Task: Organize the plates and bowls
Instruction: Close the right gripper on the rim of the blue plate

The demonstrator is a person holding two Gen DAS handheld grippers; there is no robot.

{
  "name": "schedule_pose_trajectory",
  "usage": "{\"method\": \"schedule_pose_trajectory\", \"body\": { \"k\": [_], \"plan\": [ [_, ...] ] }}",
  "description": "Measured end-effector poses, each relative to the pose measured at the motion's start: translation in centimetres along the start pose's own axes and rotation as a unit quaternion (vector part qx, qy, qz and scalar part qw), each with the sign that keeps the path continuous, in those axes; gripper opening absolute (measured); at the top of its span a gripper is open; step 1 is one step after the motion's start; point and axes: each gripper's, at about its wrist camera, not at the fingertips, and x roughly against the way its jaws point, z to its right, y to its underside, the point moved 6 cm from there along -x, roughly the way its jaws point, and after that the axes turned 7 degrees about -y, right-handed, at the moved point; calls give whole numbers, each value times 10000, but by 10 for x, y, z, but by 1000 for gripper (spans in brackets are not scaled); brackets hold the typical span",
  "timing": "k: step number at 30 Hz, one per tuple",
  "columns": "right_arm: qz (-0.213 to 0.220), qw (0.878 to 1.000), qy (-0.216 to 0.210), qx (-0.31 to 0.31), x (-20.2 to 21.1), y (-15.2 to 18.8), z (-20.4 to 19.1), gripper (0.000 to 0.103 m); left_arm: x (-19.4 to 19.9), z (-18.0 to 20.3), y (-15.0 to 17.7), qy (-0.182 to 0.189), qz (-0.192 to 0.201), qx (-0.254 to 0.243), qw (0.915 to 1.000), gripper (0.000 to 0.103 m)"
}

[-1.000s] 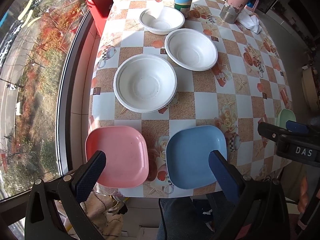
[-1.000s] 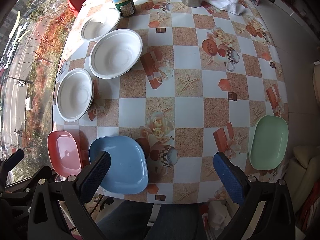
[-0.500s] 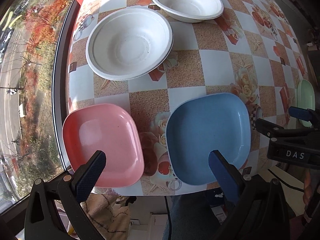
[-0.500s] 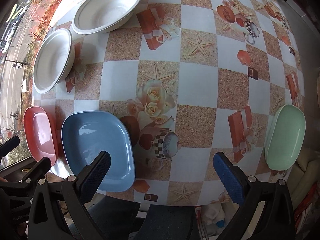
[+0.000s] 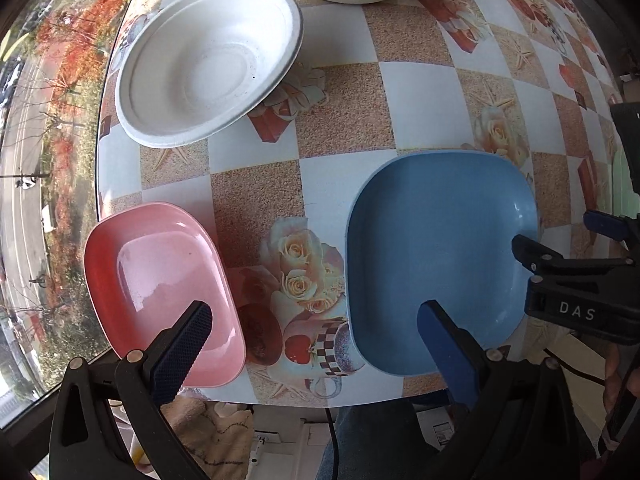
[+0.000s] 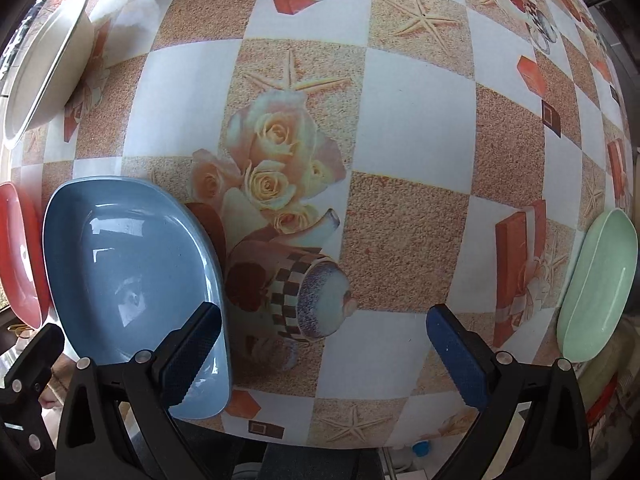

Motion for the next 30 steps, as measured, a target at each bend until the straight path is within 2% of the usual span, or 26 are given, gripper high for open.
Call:
{"method": "schedule_pose_trajectory", "body": {
  "k": [7, 10, 14, 18, 21, 22, 26, 30],
  "plan": [
    [71, 9987, 183, -480, -1, 21, 48, 103, -7, 21, -20, -64, 233, -145, 9996, 103],
    [76, 9978, -52, -652, -5, 30, 57, 103, -14, 23, -25, -145, 241, -99, 9996, 103],
    [-86, 9965, -308, -768, 0, 32, 59, 103, -27, 15, -27, -6, 93, 190, 9998, 103],
    [-198, 9963, -331, -765, -27, 41, 50, 103, -33, 14, -28, 178, 159, 251, 9994, 103],
    [-142, 9970, -356, -668, -38, 43, 43, 103, -33, 19, -28, 229, 285, 133, 9992, 103],
    [-124, 9974, -346, -626, -44, 31, 42, 103, -33, 18, -29, 243, 291, 146, 9992, 103],
    [-47, 9974, -348, -636, -51, 32, 42, 103, -36, 14, -32, 514, 119, 282, 9982, 103],
    [-185, 9971, -353, -648, -47, 34, 51, 103, -35, 17, -38, 380, 61, 148, 9992, 102]
  ]
}}
